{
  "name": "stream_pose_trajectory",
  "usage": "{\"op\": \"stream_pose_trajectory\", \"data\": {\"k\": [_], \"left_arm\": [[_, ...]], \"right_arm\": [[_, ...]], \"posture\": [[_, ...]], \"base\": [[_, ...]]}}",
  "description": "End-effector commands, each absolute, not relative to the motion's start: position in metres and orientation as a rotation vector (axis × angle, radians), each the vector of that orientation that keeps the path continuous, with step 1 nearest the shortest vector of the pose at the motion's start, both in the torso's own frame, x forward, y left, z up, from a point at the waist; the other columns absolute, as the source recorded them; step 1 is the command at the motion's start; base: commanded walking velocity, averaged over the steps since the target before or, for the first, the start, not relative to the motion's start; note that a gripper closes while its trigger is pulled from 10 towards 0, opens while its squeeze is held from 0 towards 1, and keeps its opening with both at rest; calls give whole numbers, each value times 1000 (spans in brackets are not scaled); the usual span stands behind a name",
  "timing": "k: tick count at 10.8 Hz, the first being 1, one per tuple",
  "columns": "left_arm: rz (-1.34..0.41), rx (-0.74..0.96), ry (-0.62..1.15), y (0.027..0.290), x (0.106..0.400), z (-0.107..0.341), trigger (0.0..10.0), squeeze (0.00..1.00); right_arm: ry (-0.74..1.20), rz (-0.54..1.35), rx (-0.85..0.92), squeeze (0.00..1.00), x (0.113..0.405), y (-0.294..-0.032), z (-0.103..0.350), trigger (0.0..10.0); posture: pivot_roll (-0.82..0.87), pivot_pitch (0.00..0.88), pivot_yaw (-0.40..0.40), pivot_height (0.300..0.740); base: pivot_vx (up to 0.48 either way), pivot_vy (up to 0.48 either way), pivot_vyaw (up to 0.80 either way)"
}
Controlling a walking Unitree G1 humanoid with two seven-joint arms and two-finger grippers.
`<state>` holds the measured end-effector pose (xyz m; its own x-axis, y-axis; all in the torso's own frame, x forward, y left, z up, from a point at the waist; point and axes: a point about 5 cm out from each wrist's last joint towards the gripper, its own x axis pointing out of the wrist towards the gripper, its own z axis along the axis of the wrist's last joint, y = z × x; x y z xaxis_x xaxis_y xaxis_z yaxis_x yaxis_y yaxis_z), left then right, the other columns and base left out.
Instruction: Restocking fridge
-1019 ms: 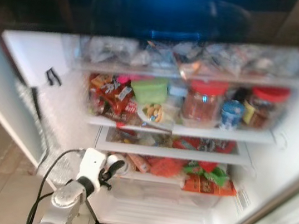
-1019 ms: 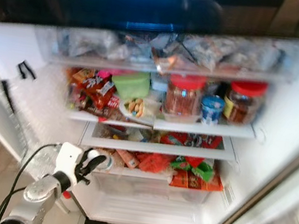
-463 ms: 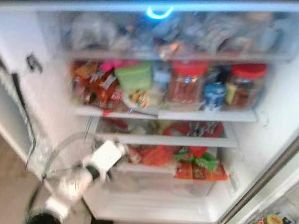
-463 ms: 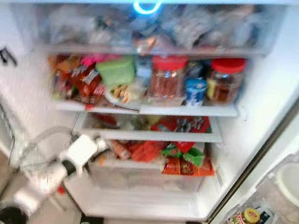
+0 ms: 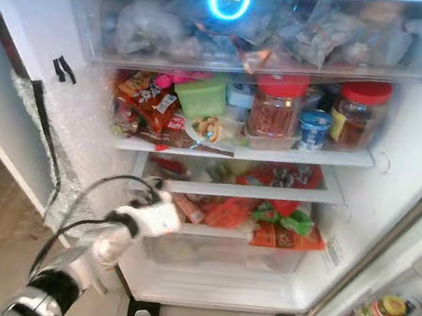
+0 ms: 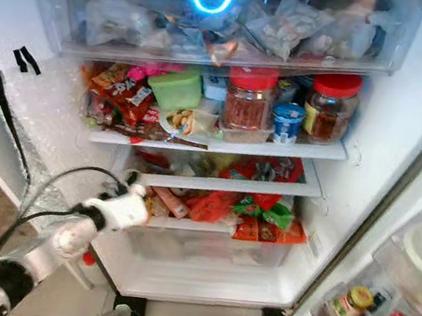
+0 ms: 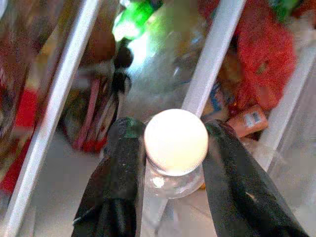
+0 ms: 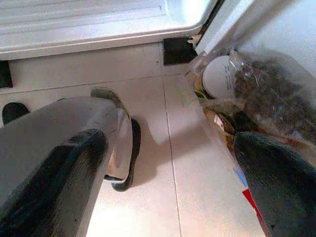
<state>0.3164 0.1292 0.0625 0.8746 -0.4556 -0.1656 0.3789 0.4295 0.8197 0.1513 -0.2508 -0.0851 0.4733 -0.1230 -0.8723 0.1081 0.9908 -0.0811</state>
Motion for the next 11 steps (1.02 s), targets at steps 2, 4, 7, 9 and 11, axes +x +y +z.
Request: {"op": "stream_pose_trajectory", "data": {"k": [2, 4, 7, 9, 11], "left_arm": [[-541, 1047, -136, 126, 321, 67, 10000, 0], [-517, 1023, -123, 127, 322, 66, 10000, 0], [-519, 1027, -136, 126, 323, 65, 10000, 0], [-524, 1029, -138, 124, 324, 65, 10000, 0], [-545, 1022, -131, 122, 323, 63, 10000, 0]], "right_arm": [[1066, -147, 7, 0, 151, -248, -86, 10000], [1066, -147, 9, 0, 151, -248, -86, 10000], [1068, -142, 9, 0, 151, -248, -86, 10000], [1070, -142, 12, 0, 151, -247, -86, 10000], [1072, -134, 11, 0, 151, -247, -86, 10000]], "posture": [[-86, 33, 88, 660], [-84, 34, 86, 660], [-85, 32, 88, 660], [-84, 32, 89, 660], [-84, 35, 89, 660]], "base": [[0, 0, 0], [129, 0, 0], [329, 0, 0], [332, 0, 0], [169, 0, 0]]}}
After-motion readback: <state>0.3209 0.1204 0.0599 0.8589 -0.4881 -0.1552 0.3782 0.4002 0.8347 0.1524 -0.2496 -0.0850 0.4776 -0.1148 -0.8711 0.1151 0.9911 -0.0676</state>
